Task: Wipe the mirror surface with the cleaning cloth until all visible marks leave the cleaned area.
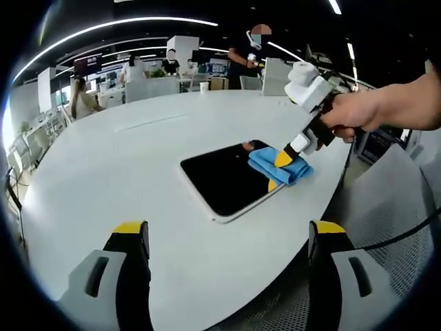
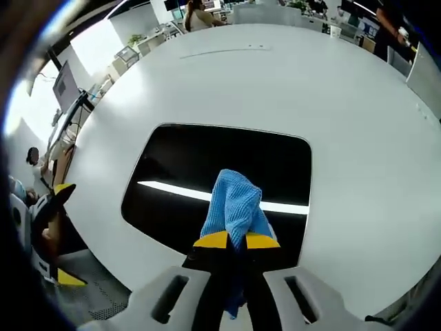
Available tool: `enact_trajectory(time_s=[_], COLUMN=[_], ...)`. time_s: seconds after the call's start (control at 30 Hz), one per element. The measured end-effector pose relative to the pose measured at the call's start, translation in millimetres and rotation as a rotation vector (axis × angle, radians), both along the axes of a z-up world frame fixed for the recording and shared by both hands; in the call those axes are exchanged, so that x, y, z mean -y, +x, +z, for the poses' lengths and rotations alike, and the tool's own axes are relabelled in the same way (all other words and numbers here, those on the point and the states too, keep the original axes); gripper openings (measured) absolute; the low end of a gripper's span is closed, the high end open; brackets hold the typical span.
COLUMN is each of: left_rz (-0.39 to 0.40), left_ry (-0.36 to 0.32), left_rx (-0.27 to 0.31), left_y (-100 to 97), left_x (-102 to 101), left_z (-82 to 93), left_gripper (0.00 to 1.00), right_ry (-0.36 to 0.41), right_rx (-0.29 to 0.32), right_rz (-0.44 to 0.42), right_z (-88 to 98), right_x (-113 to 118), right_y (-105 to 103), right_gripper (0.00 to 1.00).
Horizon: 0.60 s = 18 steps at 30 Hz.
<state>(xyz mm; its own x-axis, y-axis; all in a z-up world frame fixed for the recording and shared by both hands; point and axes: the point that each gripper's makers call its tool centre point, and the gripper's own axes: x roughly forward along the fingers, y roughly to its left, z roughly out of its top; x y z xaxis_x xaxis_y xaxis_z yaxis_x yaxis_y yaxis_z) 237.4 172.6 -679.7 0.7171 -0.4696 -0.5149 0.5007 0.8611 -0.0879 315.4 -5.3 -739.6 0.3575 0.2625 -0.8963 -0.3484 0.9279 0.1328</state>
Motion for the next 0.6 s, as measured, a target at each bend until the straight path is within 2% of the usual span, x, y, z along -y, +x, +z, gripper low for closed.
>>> enact_trajectory(time_s=[0.6], left_rz=[0.004], left_ry=[-0.001], left_rx=[-0.008], left_y=[-0.4], left_x=[-0.9], left_z=[-1.3], left_gripper=[0.93], right_ry=[0.020], right_rx=[-0.015], right_rz=[0.015], right_z=[-0.6], right_x=[-0.6], right_y=[-21.1], right_gripper=[0.01])
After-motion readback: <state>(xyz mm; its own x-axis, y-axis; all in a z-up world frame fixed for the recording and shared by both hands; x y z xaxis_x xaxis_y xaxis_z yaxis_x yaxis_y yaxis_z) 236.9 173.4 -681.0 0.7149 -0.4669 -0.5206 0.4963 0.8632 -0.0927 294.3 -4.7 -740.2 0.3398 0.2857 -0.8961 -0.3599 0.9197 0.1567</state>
